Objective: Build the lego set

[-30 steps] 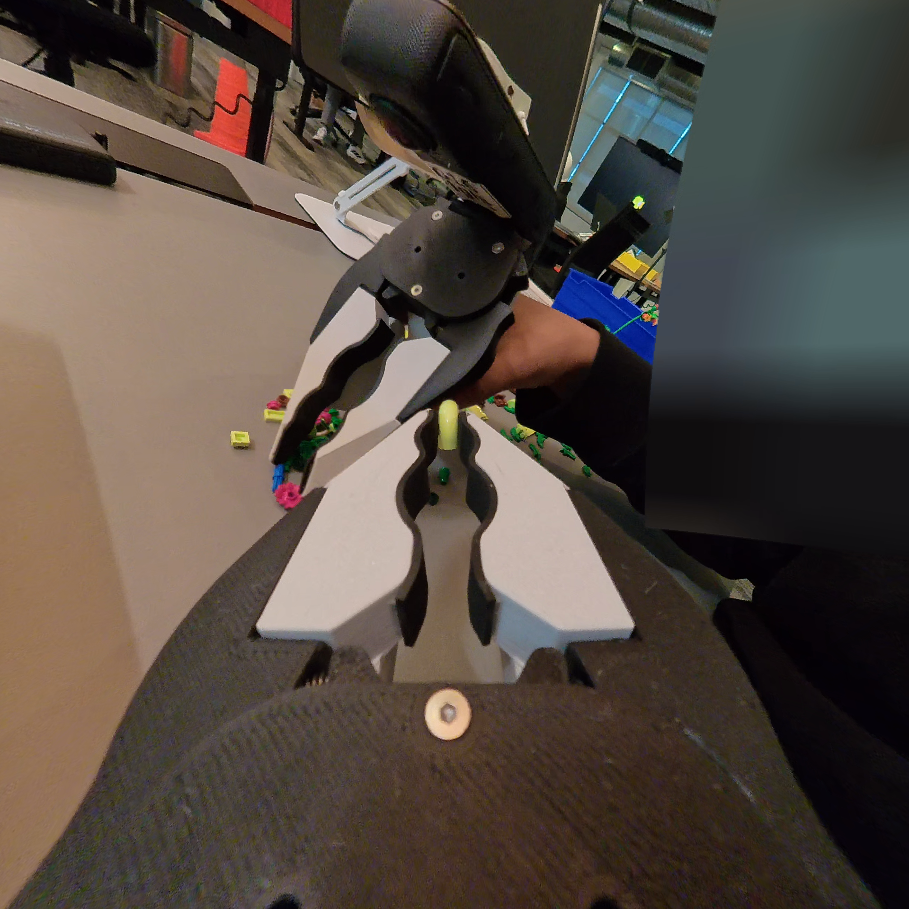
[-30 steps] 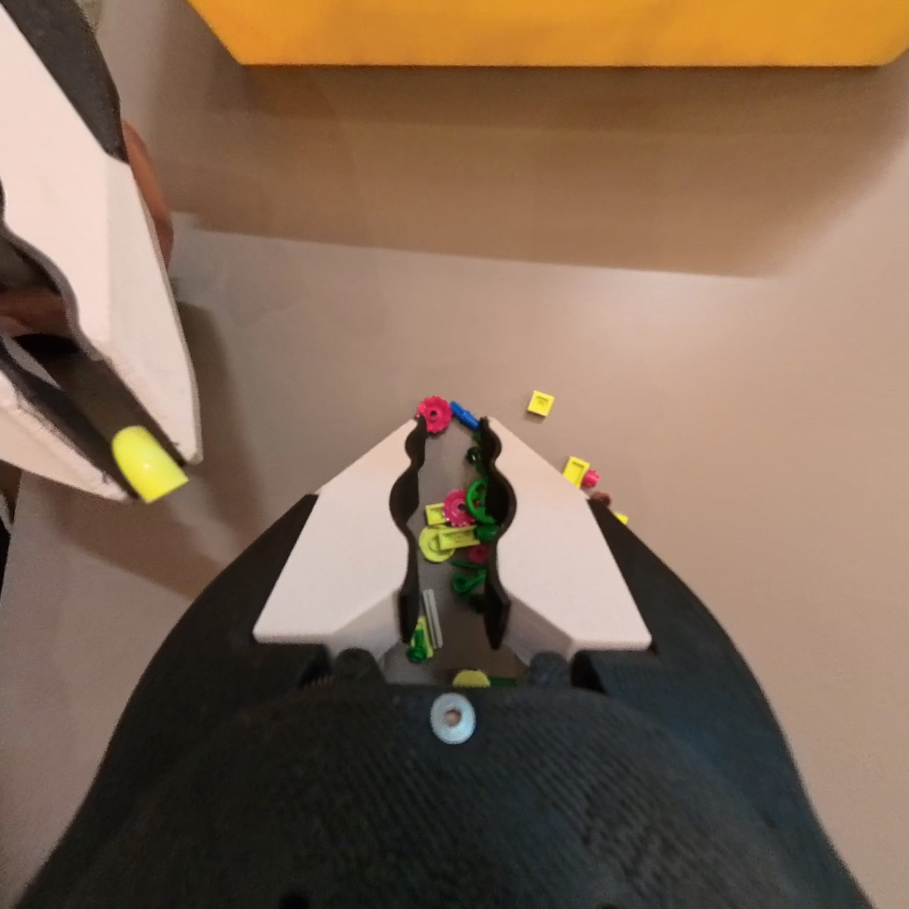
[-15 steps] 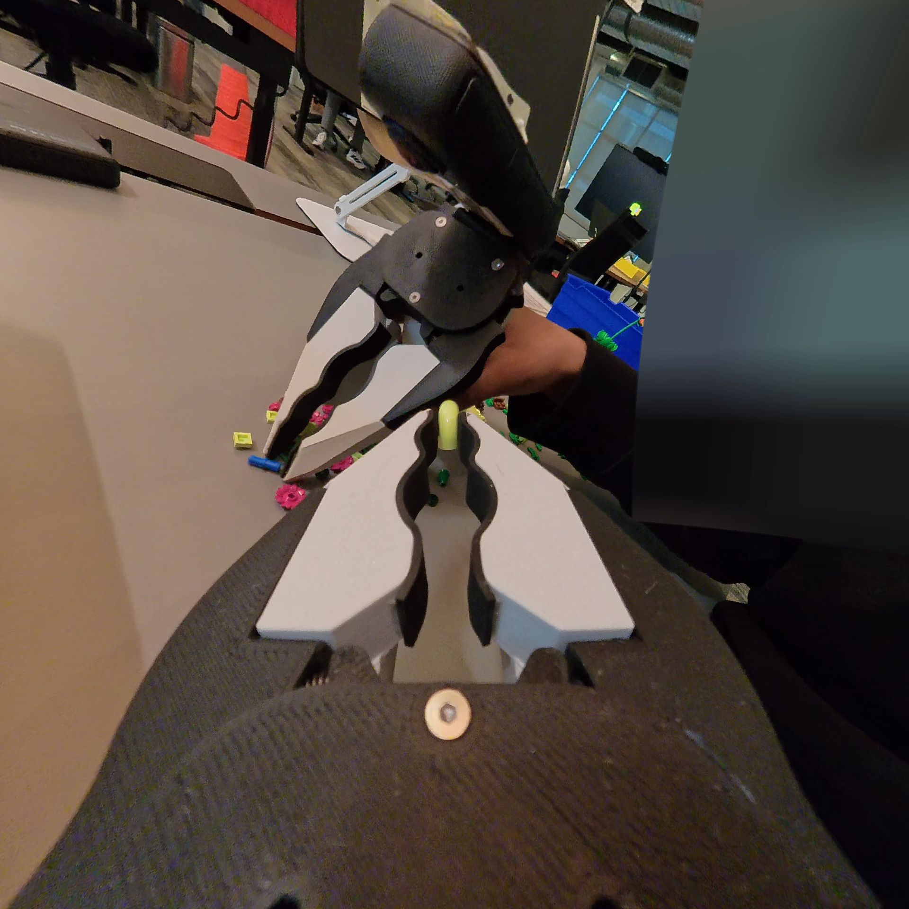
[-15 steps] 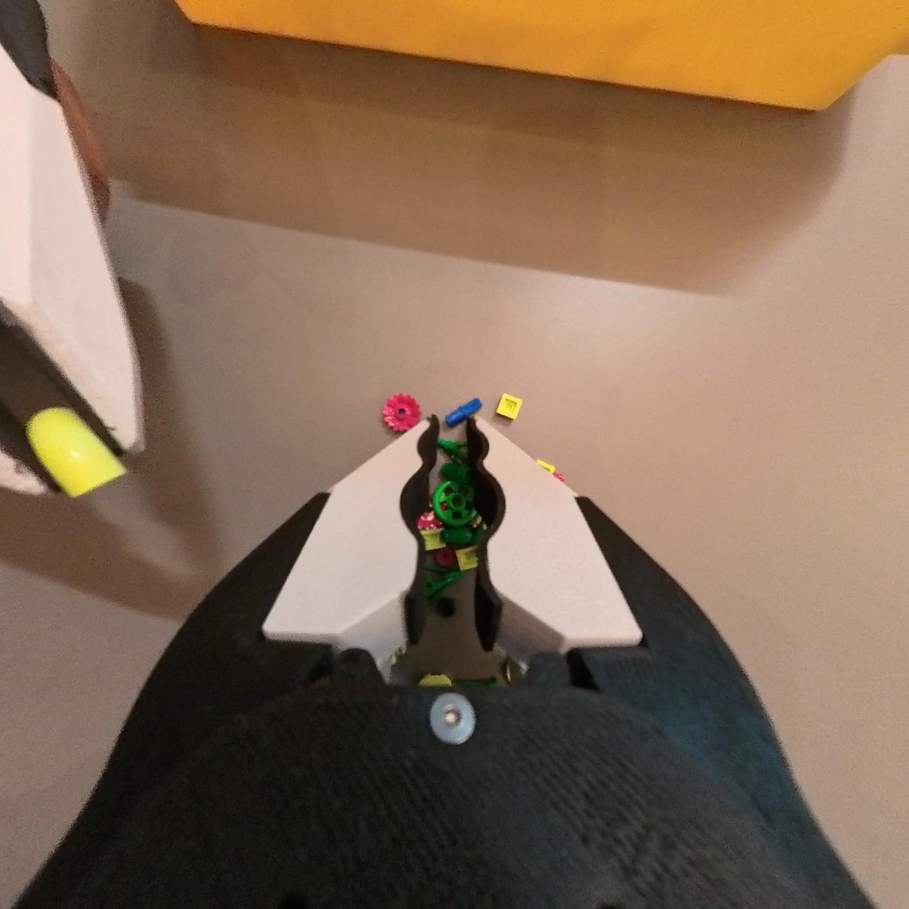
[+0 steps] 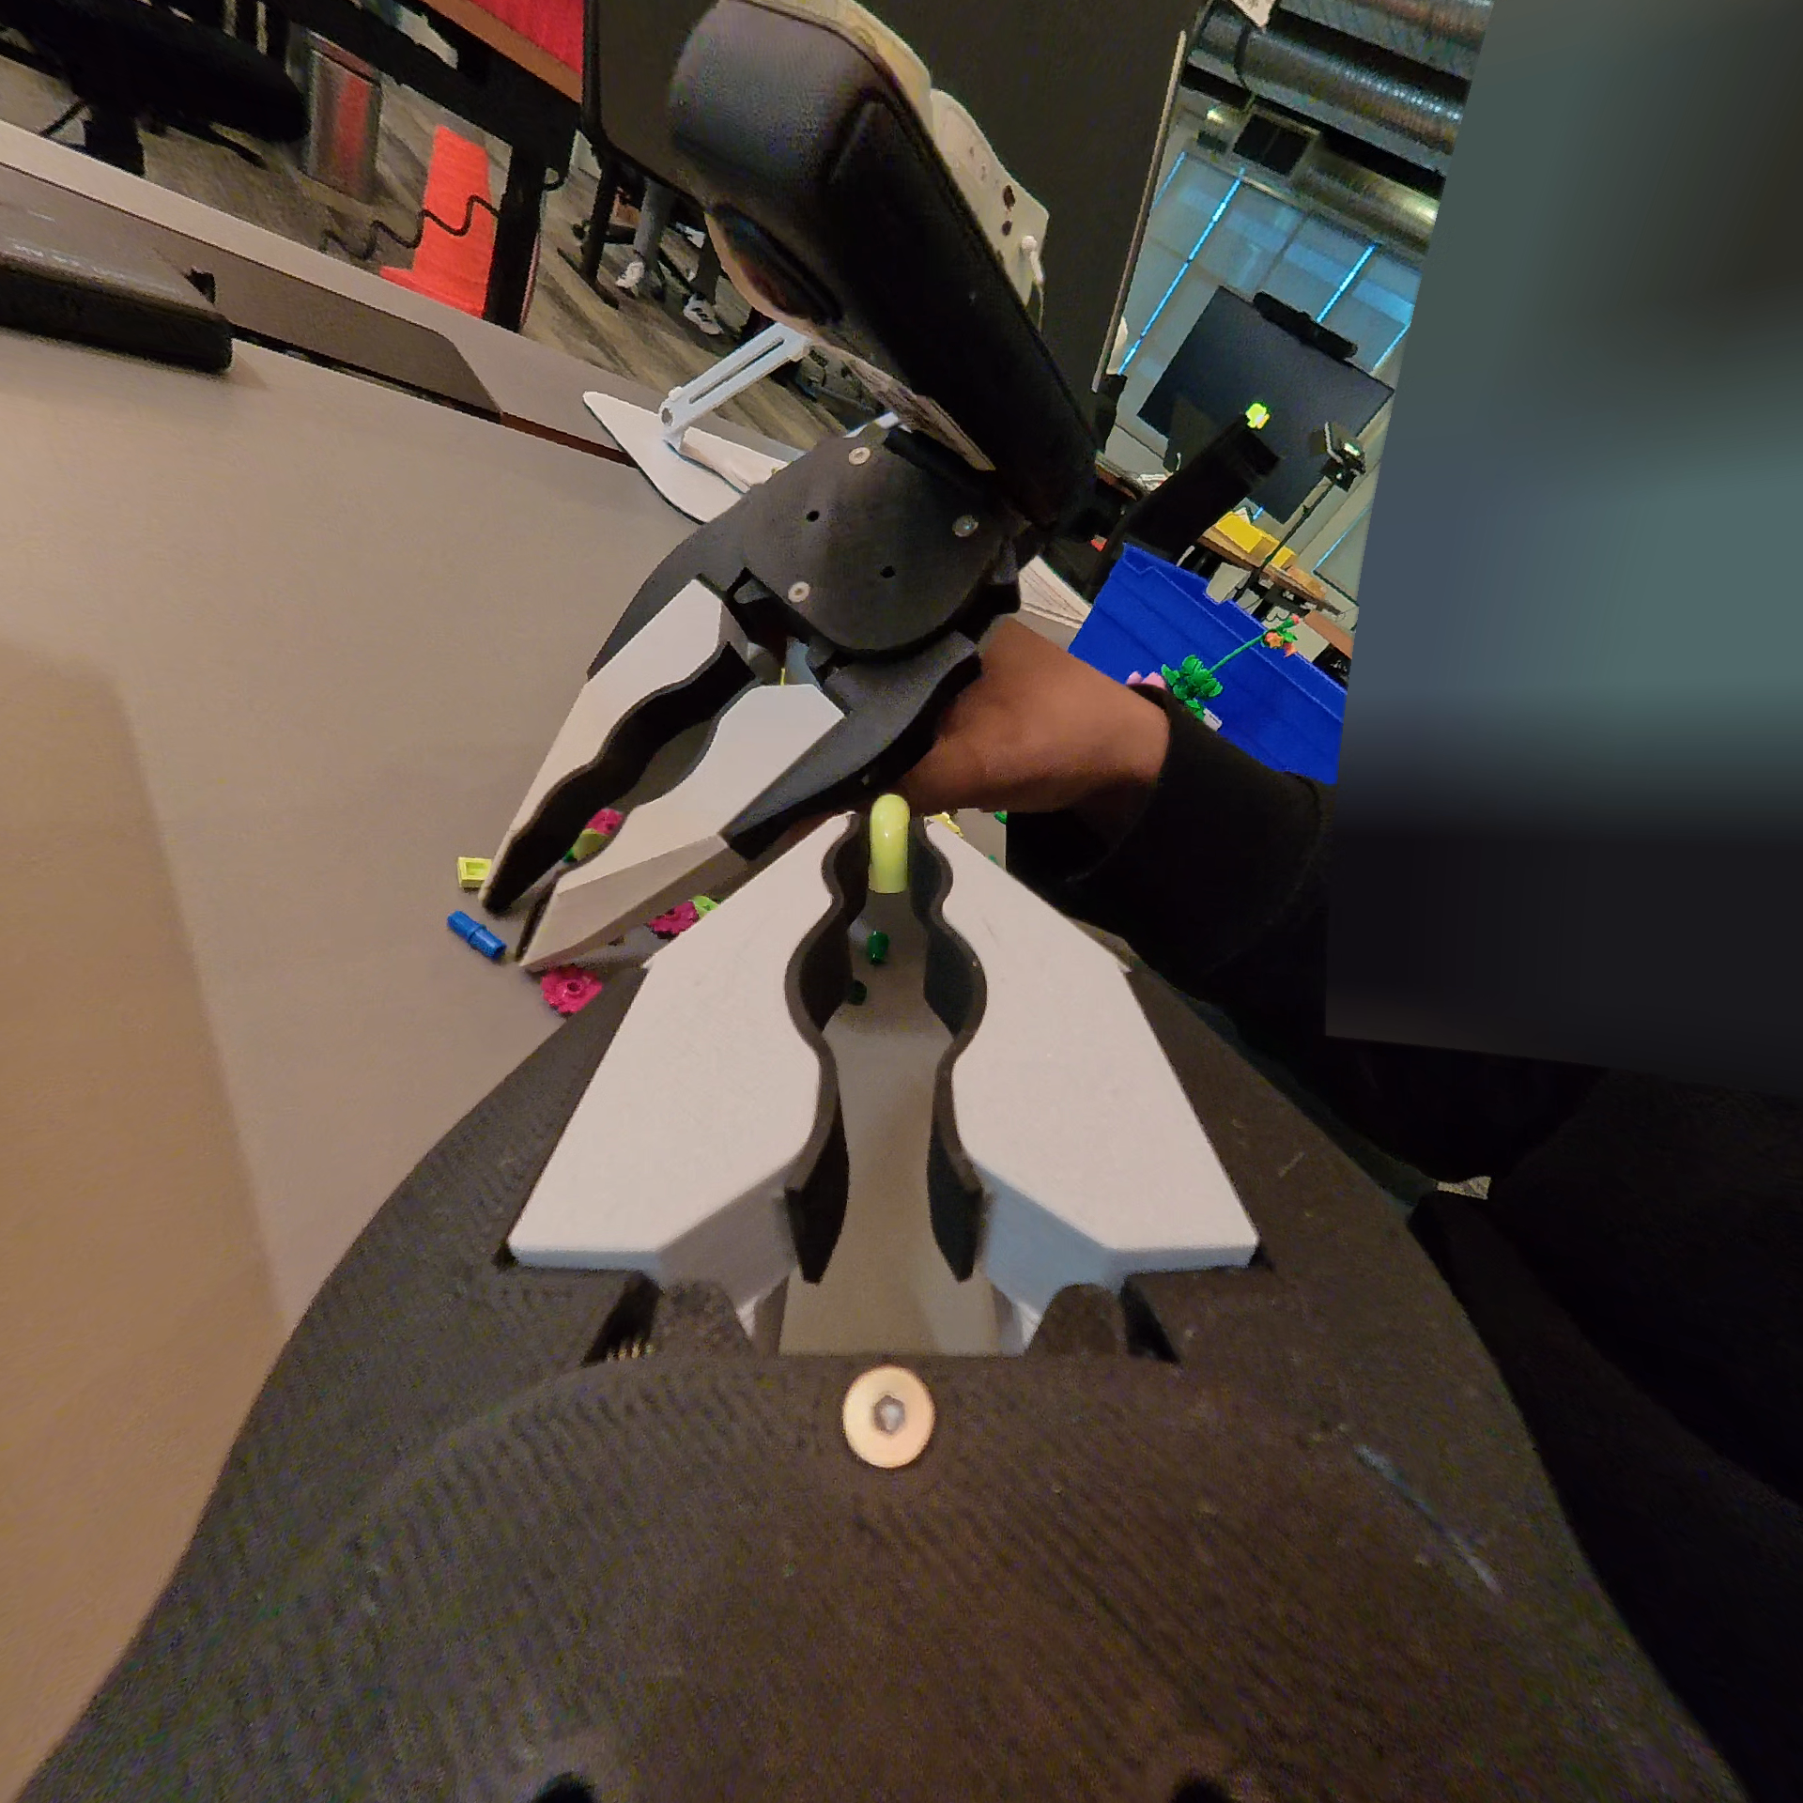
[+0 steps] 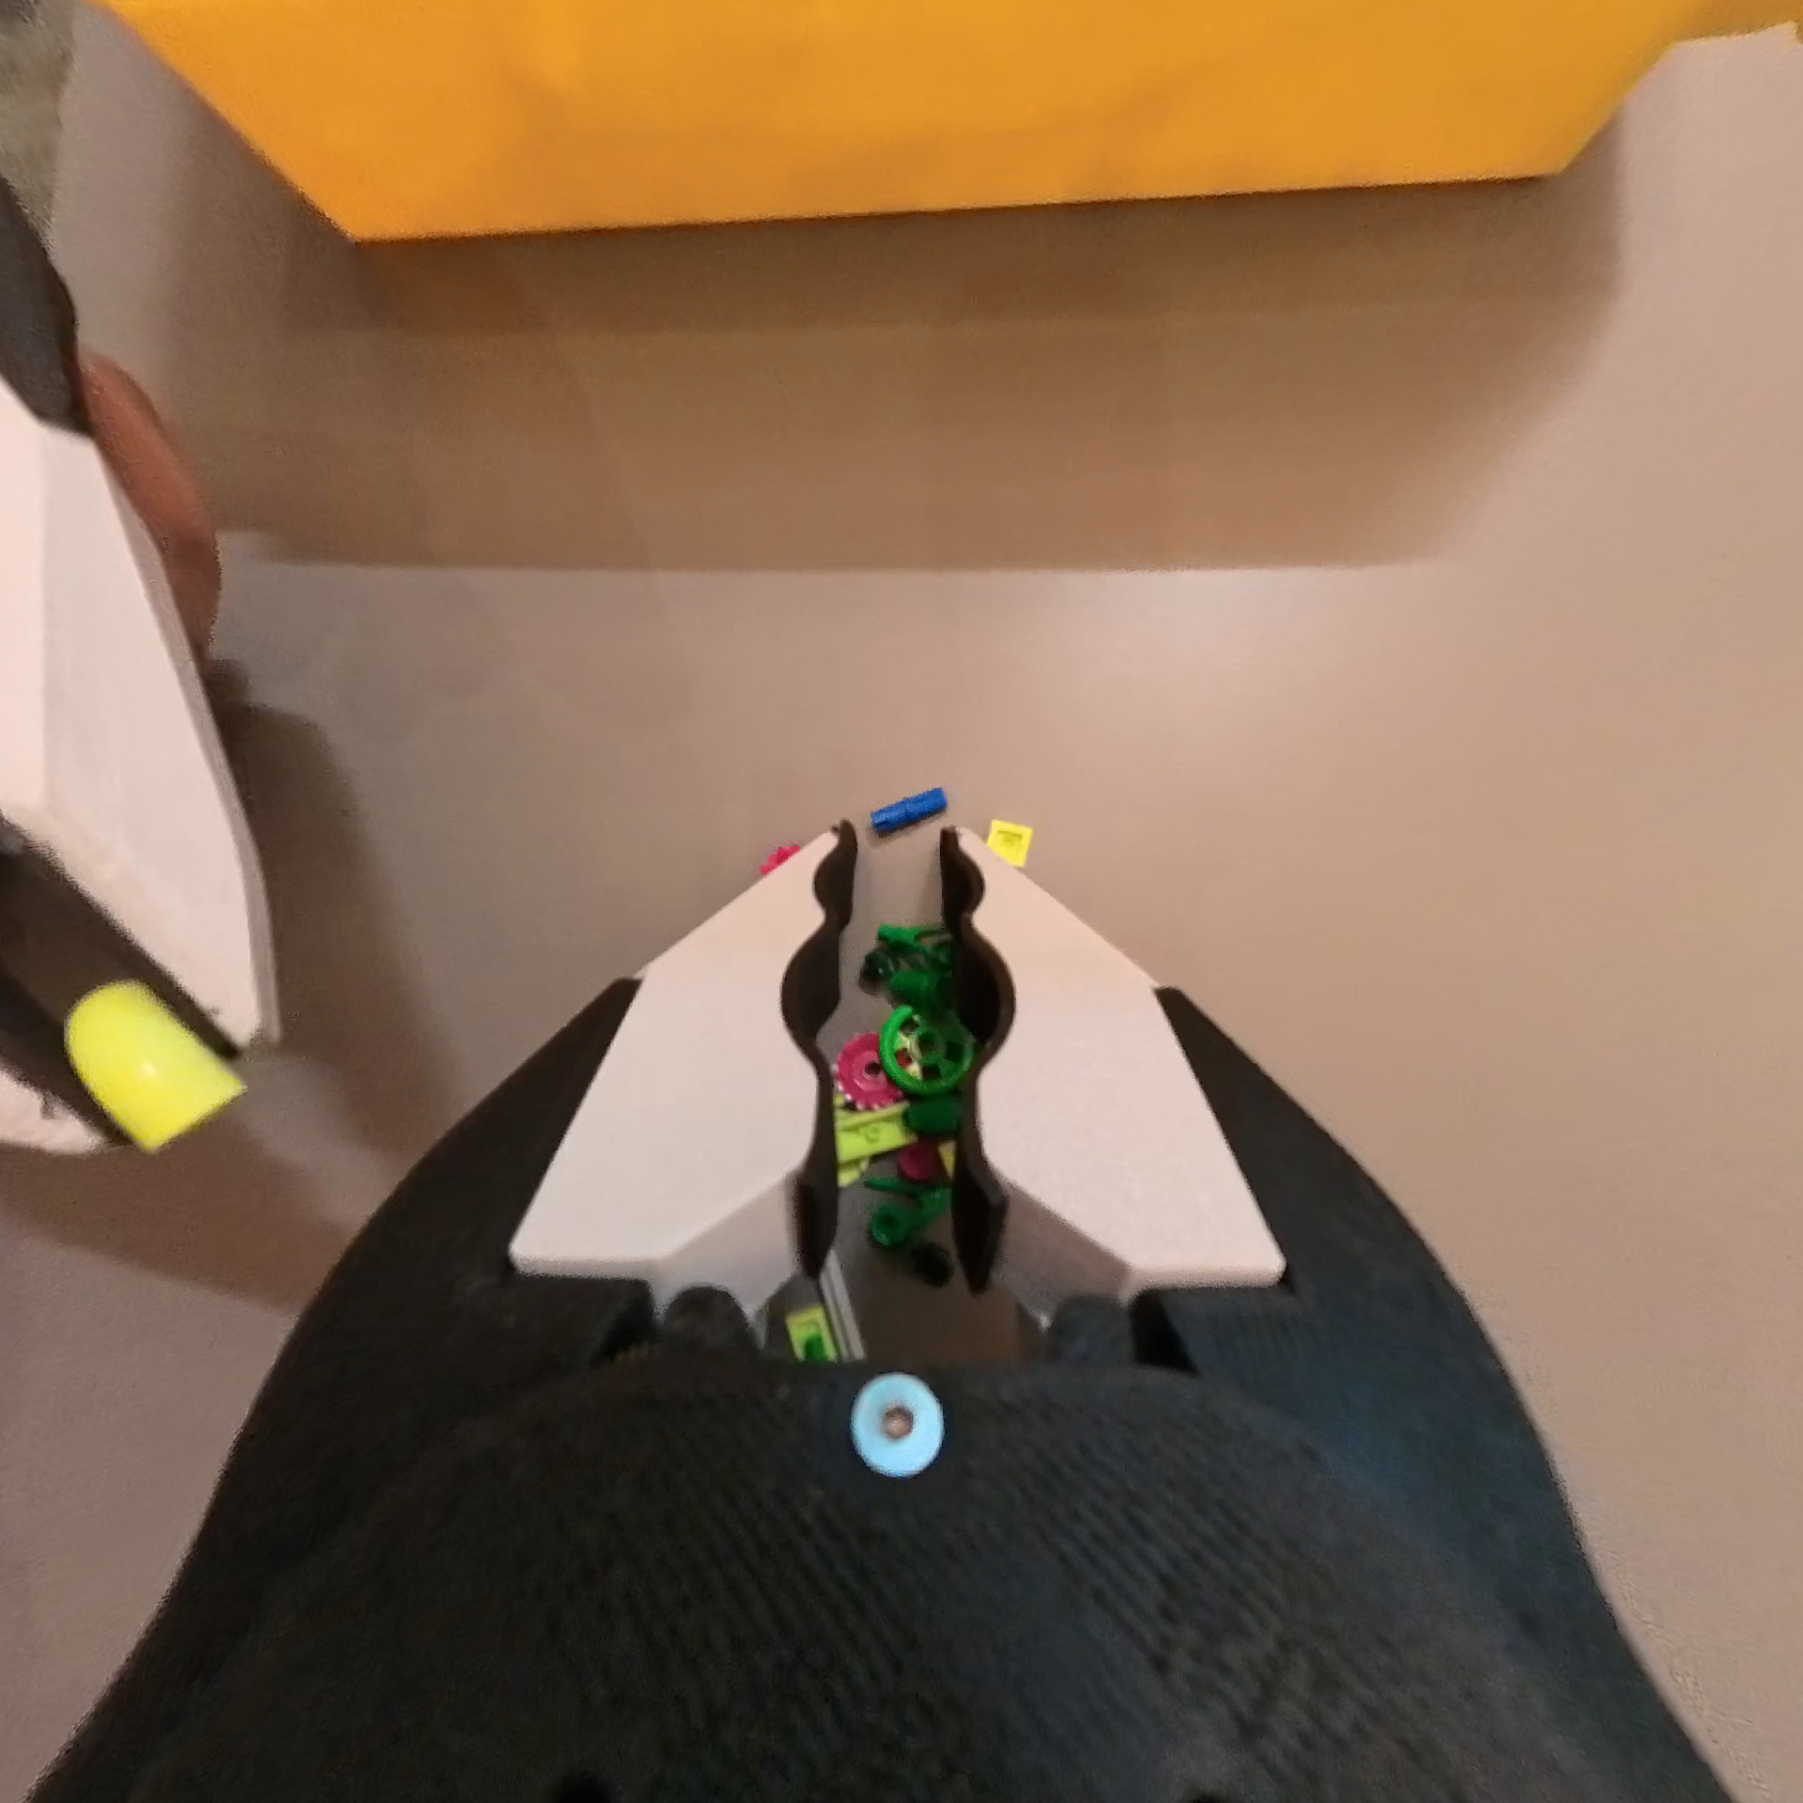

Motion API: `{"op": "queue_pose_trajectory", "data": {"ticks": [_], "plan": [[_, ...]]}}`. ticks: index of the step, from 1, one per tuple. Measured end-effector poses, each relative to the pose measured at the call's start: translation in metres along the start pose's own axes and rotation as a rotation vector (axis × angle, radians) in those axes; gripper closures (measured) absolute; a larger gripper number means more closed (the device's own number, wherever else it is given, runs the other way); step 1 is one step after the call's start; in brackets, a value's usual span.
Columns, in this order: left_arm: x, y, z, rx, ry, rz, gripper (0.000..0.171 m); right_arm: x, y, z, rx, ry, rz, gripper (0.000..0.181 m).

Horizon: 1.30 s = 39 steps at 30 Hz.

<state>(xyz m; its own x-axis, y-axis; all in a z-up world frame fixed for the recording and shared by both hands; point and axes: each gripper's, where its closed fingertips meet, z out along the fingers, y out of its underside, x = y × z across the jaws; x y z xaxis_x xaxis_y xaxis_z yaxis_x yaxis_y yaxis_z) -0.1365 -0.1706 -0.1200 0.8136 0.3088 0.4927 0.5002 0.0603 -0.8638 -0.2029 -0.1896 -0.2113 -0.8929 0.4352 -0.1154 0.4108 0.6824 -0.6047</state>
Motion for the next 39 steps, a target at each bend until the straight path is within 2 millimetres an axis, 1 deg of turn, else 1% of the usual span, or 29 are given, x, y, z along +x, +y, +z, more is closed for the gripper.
{"op": "queue_pose_trajectory", "data": {"ticks": [3, 5, 10, 14, 22, 27, 29, 33, 36, 37, 39], "plan": [[0.000, 0.000, 0.000, 0.003, 0.001, -0.002, 0.166, -0.002, -0.006, 0.003, 0.021, -0.023, 0.067, 0.162], [0.000, -0.001, -0.001, 0.006, 0.002, -0.003, 0.166, -0.003, -0.009, 0.005, 0.028, -0.021, 0.076, 0.163], [-0.001, -0.002, -0.002, 0.011, 0.004, -0.008, 0.166, 0.001, -0.009, 0.007, -0.014, 0.056, 0.018, 0.170], [-0.001, -0.003, -0.002, 0.014, 0.005, -0.011, 0.166, 0.002, -0.008, 0.008, -0.044, 0.106, -0.034, 0.168], [-0.001, -0.003, -0.003, 0.017, 0.003, -0.011, 0.166, 0.004, -0.008, 0.006, -0.034, 0.167, -0.039, 0.165], [-0.002, -0.004, -0.004, 0.020, 0.000, -0.010, 0.166, 0.003, -0.008, 0.006, -0.014, 0.189, -0.011, 0.169], [-0.001, -0.004, -0.004, 0.023, -0.002, -0.007, 0.166, 0.005, -0.008, 0.007, 0.000, 0.204, 0.016, 0.175], [-0.003, -0.007, -0.008, 0.035, -0.009, 0.004, 0.166, 0.006, -0.009, 0.007, 0.030, 0.200, 0.055, 0.179], [-0.005, -0.010, -0.012, 0.053, -0.013, -0.003, 0.166, 0.009, -0.006, 0.004, 0.032, 0.226, 0.039, 0.179], [-0.006, -0.011, -0.013, 0.059, -0.016, -0.003, 0.166, 0.010, -0.006, 0.001, 0.035, 0.239, 0.030, 0.179], [-0.005, -0.012, -0.014, 0.070, -0.014, 0.000, 0.166, 0.007, -0.010, -0.013, 0.081, 0.251, 0.009, 0.179]]}}
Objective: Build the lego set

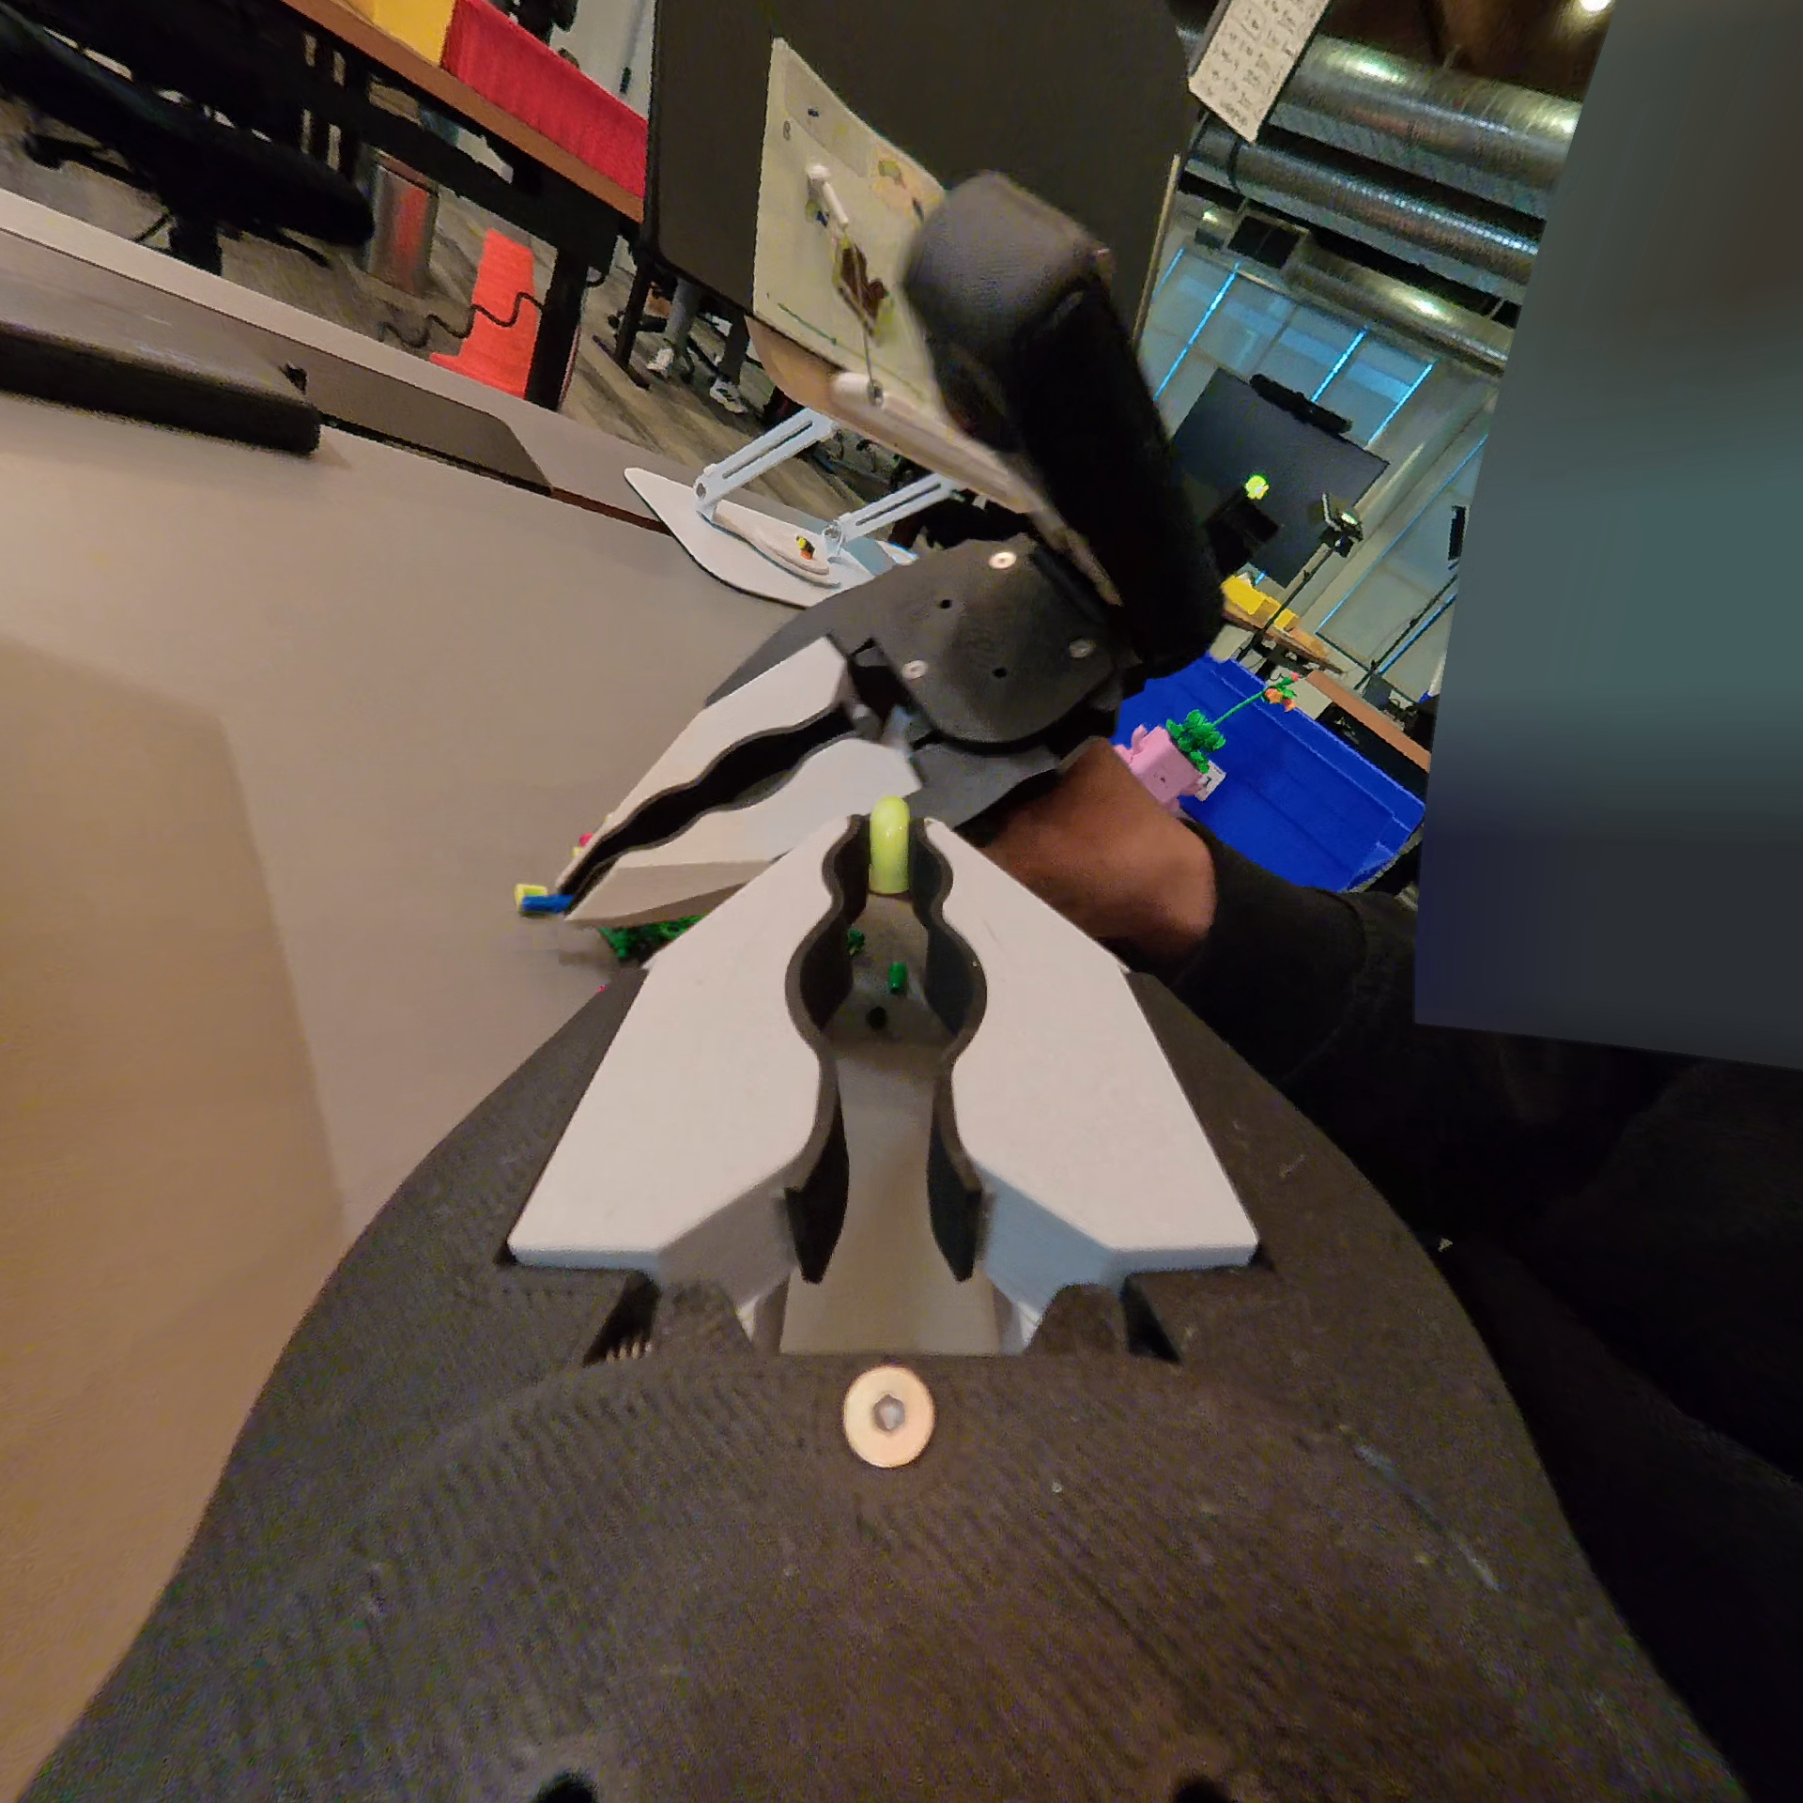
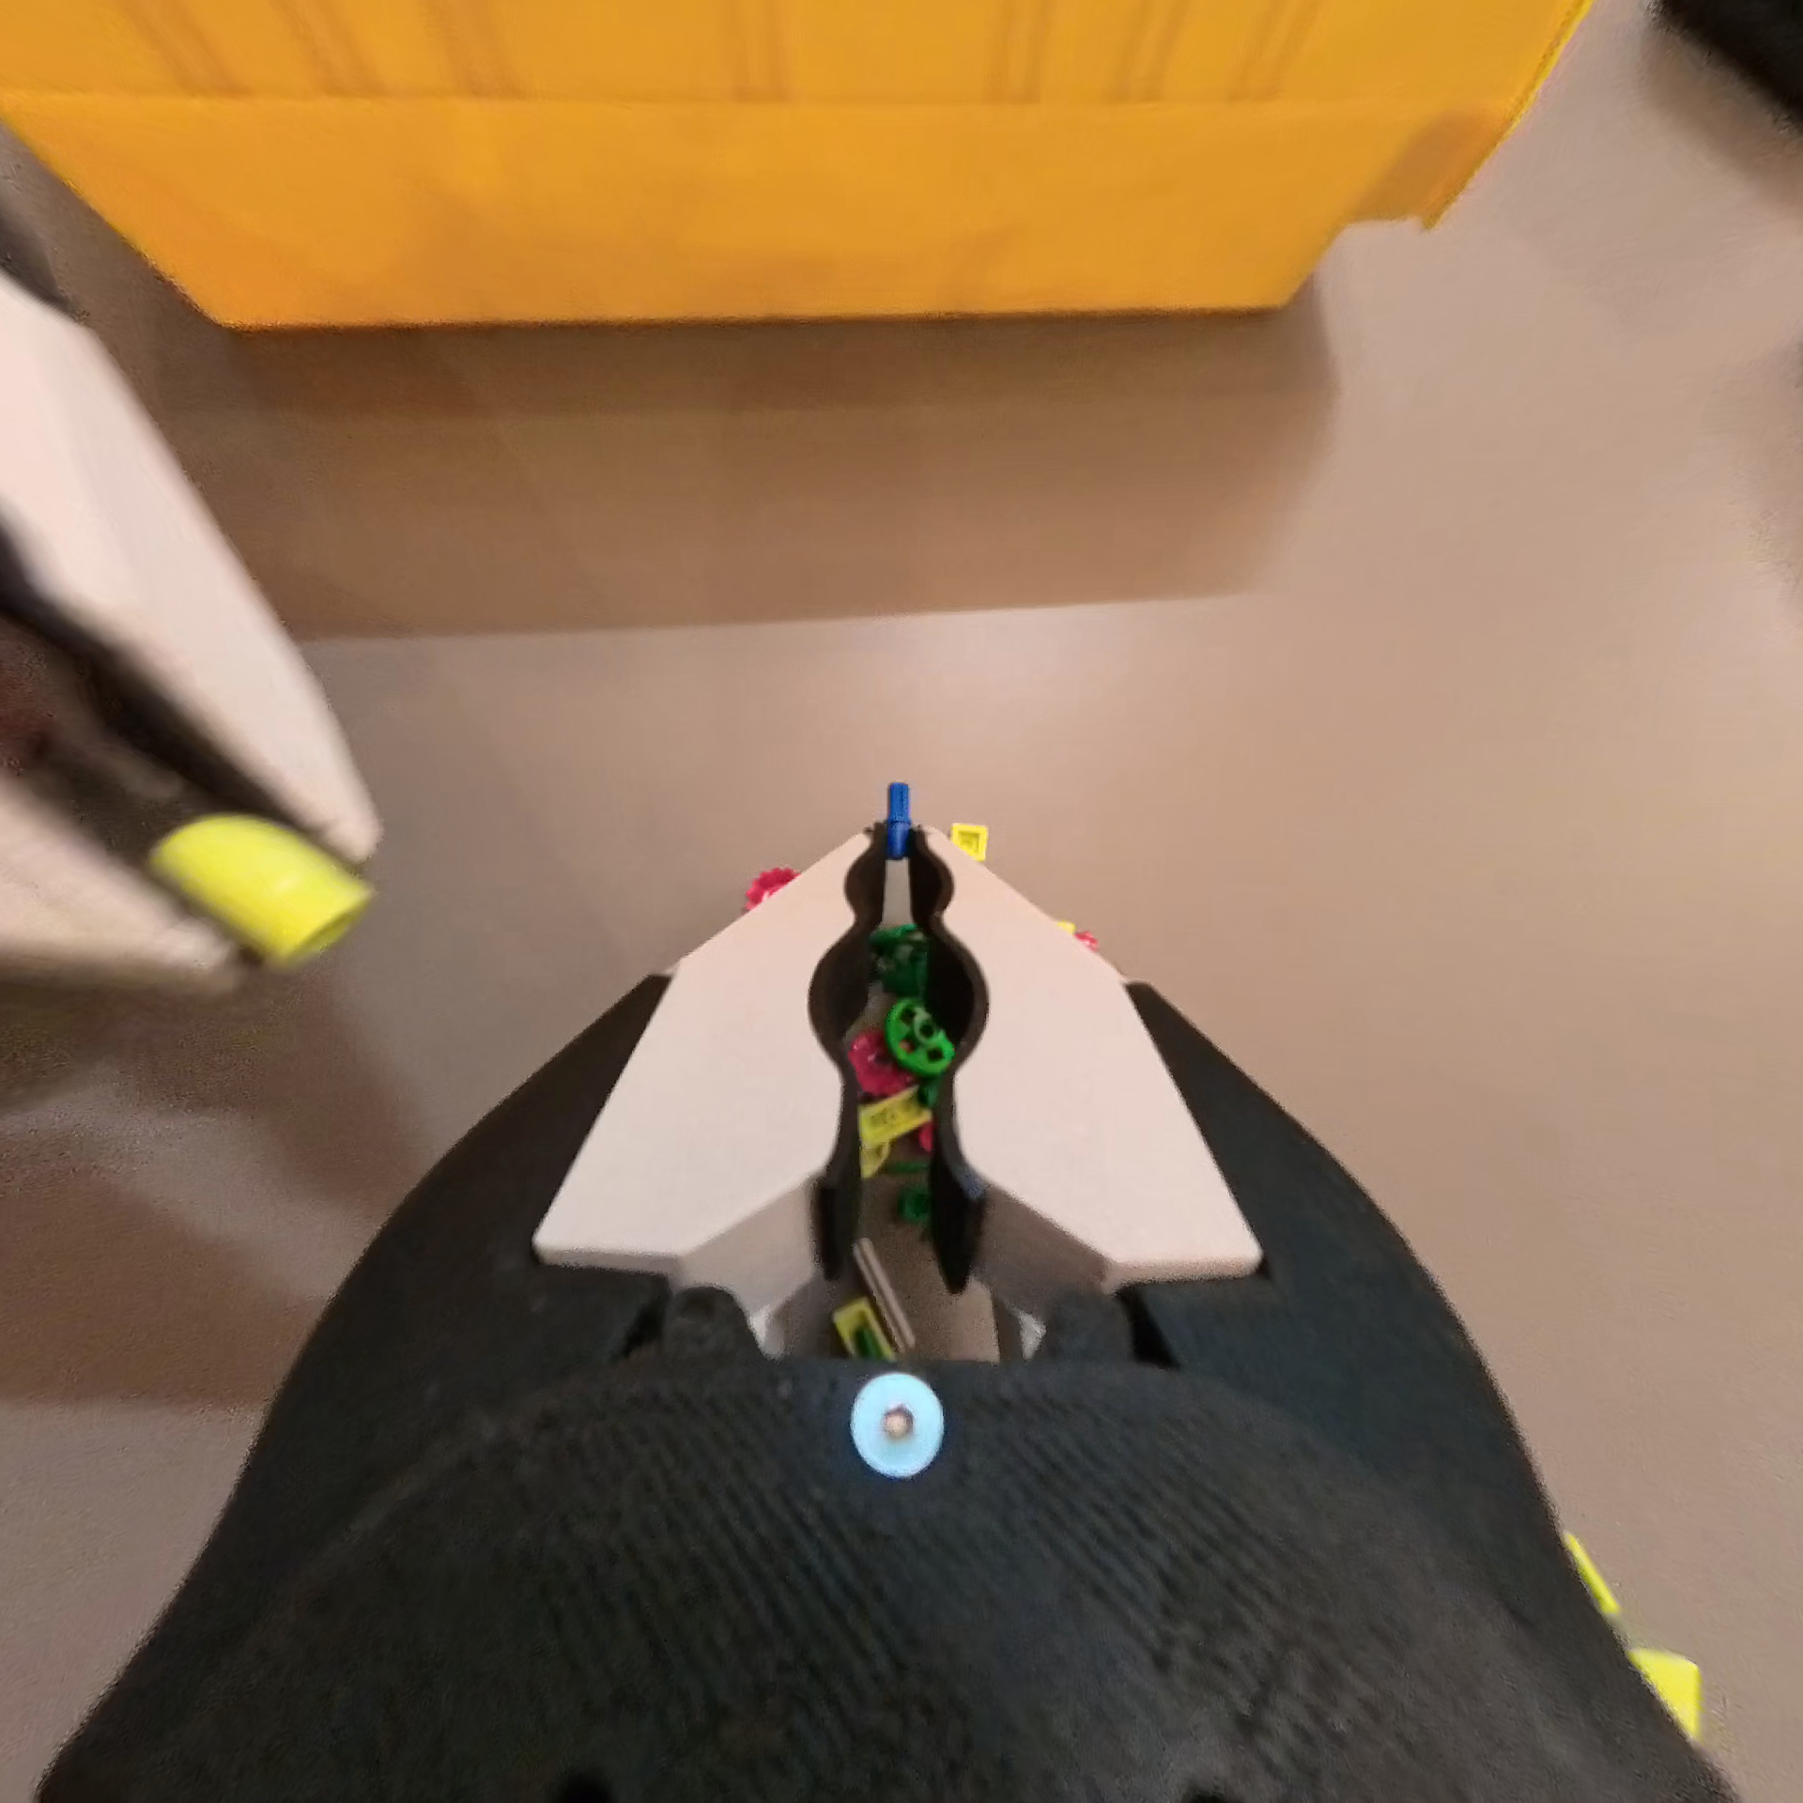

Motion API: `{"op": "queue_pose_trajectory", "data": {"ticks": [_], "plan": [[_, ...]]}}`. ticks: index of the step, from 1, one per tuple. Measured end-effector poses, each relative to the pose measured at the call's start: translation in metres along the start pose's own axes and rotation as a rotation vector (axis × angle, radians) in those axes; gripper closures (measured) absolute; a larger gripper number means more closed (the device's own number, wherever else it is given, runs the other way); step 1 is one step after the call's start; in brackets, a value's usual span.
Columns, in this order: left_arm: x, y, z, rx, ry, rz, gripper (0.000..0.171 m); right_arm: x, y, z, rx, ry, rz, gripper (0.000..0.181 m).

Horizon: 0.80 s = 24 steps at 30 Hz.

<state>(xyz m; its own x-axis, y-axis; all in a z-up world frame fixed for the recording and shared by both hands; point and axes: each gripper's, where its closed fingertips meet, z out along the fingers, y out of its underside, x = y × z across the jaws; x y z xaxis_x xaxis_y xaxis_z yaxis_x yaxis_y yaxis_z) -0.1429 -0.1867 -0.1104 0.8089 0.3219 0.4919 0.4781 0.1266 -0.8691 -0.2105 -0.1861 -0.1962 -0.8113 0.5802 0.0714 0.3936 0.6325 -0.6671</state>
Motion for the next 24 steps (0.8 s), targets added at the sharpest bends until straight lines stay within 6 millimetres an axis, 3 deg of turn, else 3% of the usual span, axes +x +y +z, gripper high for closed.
{"op": "queue_pose_trajectory", "data": {"ticks": [5, 9, 11, 14, 18, 20, 24], "plan": [[0.018, -0.010, -0.003, 0.071, 0.158, -0.088, 0.166, -0.006, -0.012, -0.062, 0.194, 0.017, -0.023, 0.179], [0.036, -0.012, -0.003, 0.091, 0.356, -0.275, 0.166, -0.033, -0.006, -0.122, 0.327, 0.062, -0.190, 0.179], [0.057, -0.005, 0.002, 0.024, 0.527, -0.402, 0.166, -0.047, 0.002, -0.148, 0.357, 0.130, -0.272, 0.180], [0.091, 0.010, 0.016, -0.065, 0.606, -0.371, 0.166, -0.062, 0.020, -0.180, 0.362, 0.239, -0.357, 0.180], [0.136, 0.007, 0.020, -0.046, 0.869, -0.541, 0.166, -0.069, 0.046, -0.219, 0.352, 0.403, -0.461, 0.180], [0.154, 0.005, 0.023, -0.034, 0.967, -0.615, 0.166, -0.071, 0.057, -0.234, 0.345, 0.470, -0.510, 0.180], [0.175, 0.014, 0.042, -0.069, 1.003, -0.685, 0.166, -0.068, 0.083, -0.248, 0.257, 0.597, -0.600, 0.180]]}}
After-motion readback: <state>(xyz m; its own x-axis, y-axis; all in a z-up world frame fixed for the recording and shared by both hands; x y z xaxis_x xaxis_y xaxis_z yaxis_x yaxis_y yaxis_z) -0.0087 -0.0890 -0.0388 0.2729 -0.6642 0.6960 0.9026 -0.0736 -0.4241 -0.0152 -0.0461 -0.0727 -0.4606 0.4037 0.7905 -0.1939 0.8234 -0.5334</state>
